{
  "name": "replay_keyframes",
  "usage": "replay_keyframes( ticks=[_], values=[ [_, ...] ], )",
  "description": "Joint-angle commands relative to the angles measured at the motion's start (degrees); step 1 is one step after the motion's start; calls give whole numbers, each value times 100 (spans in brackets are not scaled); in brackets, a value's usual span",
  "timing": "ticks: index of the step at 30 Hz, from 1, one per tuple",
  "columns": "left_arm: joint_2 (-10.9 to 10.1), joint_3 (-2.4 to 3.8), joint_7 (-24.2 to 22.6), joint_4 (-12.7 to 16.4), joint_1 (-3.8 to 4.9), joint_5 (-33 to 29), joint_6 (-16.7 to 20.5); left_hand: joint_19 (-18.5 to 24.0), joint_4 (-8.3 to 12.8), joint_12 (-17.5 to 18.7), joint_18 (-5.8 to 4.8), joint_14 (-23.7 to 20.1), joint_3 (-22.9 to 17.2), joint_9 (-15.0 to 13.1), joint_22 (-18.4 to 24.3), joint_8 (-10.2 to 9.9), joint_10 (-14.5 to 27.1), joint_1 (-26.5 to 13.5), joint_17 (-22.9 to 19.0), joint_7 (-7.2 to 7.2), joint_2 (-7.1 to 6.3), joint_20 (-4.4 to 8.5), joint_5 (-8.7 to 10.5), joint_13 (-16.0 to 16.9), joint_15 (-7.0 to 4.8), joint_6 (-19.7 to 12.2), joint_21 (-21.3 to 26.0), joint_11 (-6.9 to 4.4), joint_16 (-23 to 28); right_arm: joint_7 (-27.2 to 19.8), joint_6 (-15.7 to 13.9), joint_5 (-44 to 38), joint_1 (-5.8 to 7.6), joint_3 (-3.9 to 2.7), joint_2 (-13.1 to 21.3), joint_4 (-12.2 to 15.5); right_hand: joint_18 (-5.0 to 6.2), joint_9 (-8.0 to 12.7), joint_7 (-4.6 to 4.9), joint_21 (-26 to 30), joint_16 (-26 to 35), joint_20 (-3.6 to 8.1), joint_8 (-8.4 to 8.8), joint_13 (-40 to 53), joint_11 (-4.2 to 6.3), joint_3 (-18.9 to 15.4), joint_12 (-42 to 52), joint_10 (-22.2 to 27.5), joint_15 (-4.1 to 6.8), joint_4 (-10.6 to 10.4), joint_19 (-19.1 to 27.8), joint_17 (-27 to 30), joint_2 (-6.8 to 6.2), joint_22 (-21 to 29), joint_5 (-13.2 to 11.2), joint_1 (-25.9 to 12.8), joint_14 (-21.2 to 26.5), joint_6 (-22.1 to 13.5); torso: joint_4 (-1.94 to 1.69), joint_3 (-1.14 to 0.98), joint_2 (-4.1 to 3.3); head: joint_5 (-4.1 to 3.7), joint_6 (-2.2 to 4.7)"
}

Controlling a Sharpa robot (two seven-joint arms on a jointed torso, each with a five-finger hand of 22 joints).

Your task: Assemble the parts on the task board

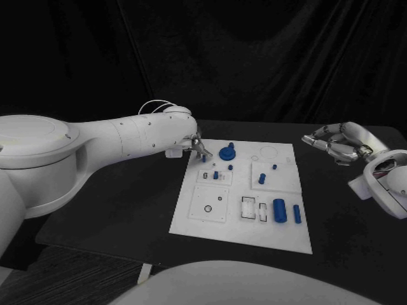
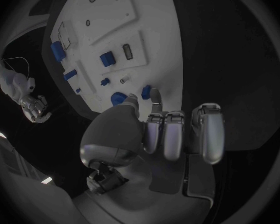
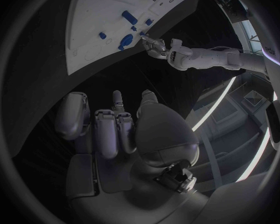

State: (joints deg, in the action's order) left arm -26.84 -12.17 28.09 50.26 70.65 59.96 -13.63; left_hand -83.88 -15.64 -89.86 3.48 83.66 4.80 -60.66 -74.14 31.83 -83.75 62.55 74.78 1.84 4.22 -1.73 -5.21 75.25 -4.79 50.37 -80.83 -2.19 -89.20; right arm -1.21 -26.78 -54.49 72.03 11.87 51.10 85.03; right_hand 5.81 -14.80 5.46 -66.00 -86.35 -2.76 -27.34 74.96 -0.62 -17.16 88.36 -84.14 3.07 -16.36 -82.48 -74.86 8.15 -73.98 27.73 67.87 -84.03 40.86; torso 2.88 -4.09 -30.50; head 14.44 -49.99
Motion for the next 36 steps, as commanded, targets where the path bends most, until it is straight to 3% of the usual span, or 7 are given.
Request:
replay_keyframes(
  ticks=[1,27,32,36],
  values=[
    [17,5,-8,-7,-12,1,-171,-78,26,-14,-90,634,121,-112,-1242,-5,-625,125,1522,-4,38,12,-81,1475,-1,1,98,10,-80,104,34,-28,-15,-5,7,9,-75,49,27,105,9,-15,2,1119,5,-79,-60,-353,23,-16,37,-827,52,-930,17,125,-453,18,0,0,0,-5,-1],
    [62,5,-141,-43,-20,1,-173,-67,79,-14,-88,634,51,-124,-1240,-60,-625,214,1522,9,114,-3,-141,1475,13,-18,112,24,-80,114,55,-28,-15,-5,8,11,-73,55,28,117,10,-16,1,1116,1,-78,-62,-352,20,-16,41,-825,57,-927,13,137,-453,26,2,-2,2,-9,-1],
    [69,5,-196,-47,-23,1,-147,-60,112,-14,-85,634,10,-139,-1237,-105,-625,260,1522,18,137,-14,-317,1475,23,-23,123,33,-80,125,59,-28,-15,-5,10,13,-73,55,28,117,10,-16,1,1116,1,-78,-62,-352,20,-16,41,-825,57,-927,13,137,-453,26,2,0,2,-5,-1],
    [71,5,-237,-47,-26,1,-139,-53,161,-14,-83,634,-51,-159,-1235,-154,-625,332,1522,18,156,-21,-574,1475,29,-23,133,37,-80,132,64,-28,-15,-5,13,14,-70,59,29,131,13,-17,1,1109,-1,-78,-65,-348,18,-17,45,-820,59,-923,11,142,-452,30,0,-1,0,-6,-1]
  ],
)
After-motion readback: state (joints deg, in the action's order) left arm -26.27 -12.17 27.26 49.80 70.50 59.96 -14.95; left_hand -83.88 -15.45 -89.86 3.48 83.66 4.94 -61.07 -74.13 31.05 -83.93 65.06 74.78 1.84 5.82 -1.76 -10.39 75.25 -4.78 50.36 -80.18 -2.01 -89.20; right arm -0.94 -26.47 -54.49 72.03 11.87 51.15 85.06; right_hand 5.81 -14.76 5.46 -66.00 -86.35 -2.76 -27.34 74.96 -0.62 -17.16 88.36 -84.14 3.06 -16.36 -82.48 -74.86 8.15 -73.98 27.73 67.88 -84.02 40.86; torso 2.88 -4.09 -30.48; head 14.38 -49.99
